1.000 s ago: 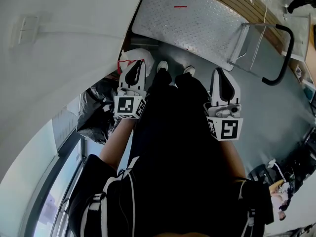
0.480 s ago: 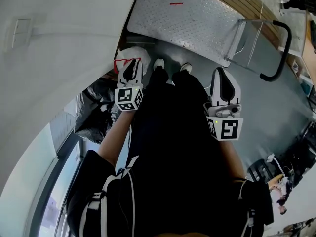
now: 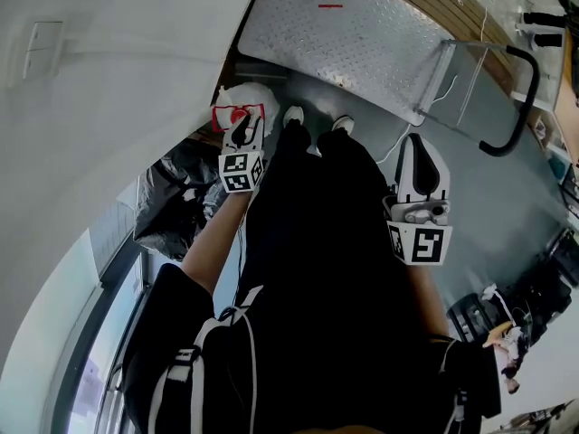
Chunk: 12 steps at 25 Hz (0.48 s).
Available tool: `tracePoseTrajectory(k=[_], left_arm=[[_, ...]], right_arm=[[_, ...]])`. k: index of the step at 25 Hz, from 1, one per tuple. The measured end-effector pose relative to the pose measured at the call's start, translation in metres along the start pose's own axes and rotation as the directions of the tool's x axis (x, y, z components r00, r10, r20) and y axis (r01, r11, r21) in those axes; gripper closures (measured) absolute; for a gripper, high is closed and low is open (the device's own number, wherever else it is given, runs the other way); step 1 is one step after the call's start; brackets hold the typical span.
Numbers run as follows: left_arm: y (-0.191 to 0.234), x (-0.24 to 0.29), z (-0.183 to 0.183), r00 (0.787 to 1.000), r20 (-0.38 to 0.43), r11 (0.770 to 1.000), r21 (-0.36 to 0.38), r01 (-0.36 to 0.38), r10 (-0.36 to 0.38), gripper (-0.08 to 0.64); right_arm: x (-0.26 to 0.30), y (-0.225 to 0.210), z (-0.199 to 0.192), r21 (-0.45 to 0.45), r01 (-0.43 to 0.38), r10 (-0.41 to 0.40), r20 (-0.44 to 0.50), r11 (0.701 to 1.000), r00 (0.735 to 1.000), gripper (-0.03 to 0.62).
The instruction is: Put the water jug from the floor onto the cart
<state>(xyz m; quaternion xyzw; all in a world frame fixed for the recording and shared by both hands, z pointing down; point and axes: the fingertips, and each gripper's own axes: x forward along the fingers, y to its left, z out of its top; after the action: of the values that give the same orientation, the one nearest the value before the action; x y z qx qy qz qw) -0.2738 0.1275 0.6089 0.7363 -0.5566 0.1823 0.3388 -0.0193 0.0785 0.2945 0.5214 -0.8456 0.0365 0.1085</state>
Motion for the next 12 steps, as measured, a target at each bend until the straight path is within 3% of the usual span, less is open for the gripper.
tracePoseTrajectory(k=[5,12], left_arm=[[0.019,0.013,-0.028,0.997,-0.062,0.999,-0.036,-0.039,0.037,0.440],[0.028,0.032,-0.076,0.977,-0.210,1.000,-0.009,0.015,-0.017,0.412]], right_arm=[[0.004,0.008,-0.013,0.009,-0.026,0.026,-0.058,1.000,0.998,0.574],[0.001,0.012,-0.006,0.009,-0.021,0.021,-0.037,1.000,0.999,0.574]])
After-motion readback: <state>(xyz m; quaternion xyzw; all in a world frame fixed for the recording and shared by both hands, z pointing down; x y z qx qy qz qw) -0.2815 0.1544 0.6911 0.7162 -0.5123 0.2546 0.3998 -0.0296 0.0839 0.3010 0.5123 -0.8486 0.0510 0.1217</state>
